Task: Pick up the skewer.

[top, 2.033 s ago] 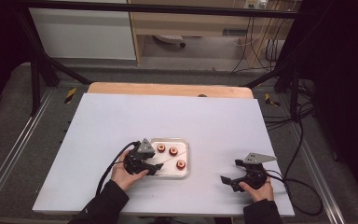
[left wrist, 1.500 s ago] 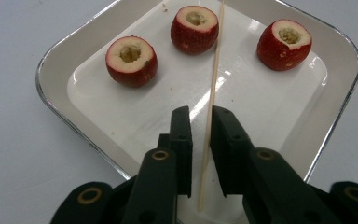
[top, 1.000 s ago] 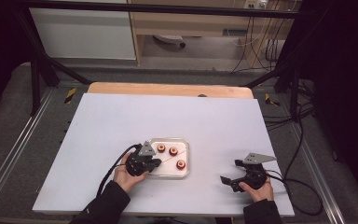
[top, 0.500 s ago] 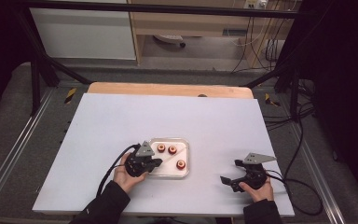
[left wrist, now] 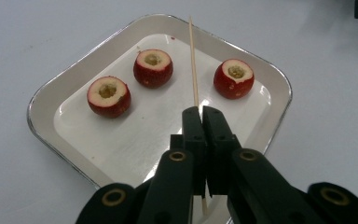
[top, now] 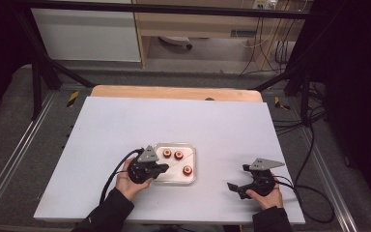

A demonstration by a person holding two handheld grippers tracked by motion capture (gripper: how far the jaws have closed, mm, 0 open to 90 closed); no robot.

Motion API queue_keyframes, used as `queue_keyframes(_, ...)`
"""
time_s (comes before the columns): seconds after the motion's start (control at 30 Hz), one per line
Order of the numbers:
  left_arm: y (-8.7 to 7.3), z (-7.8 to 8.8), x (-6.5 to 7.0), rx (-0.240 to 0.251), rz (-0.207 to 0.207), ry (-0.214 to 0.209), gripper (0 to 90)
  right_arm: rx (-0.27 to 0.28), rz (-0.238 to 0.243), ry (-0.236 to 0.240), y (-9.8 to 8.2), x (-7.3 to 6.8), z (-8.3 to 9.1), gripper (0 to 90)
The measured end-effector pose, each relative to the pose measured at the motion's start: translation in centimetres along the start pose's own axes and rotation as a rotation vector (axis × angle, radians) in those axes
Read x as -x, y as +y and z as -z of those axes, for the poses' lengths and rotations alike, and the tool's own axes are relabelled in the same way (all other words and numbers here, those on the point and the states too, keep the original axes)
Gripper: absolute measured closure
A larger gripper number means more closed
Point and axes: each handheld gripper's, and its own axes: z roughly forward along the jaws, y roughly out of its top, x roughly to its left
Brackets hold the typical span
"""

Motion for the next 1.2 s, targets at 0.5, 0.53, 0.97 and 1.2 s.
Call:
queue_keyframes(0.5,1.4,1.0,1.5,-0.004,-0.045,-0.033,88.5,-0.032,0.187,-0.087,3.3,-3.2,-0.8,1.2)
queue_keyframes(0.53,1.5,0.9,1.7,-0.009,-0.052,-0.034,88.5,-0.034,0.213,-0.095,3.6,-3.5,-0.8,1.8)
queue_keyframes(0.97,4.1,-0.3,3.8,-0.051,-0.127,-0.067,88.5,-0.105,0.497,-0.152,6.6,-6.9,-2.2,9.0)
queue_keyframes(1.2,5.1,-0.9,4.6,-0.077,-0.158,-0.085,88.5,-0.139,0.658,-0.180,7.2,-8.4,-2.7,17.9)
